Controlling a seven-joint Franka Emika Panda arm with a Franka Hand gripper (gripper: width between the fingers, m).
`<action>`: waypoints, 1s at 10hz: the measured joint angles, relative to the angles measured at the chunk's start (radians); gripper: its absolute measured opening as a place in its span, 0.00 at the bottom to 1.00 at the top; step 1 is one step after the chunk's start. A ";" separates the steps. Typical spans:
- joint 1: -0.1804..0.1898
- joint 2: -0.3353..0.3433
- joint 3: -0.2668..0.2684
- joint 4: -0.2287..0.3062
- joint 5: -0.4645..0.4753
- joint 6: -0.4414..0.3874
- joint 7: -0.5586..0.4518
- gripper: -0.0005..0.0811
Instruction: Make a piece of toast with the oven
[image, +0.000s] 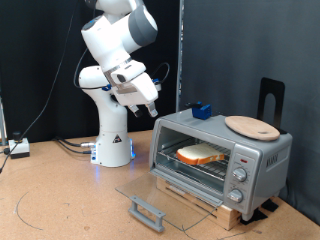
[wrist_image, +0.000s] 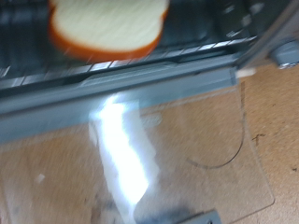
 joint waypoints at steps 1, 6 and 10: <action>0.001 0.000 0.005 0.006 0.051 -0.008 0.102 0.99; -0.100 0.124 0.011 0.125 0.022 -0.084 0.650 0.99; -0.132 0.166 -0.005 0.175 -0.024 -0.315 0.859 0.99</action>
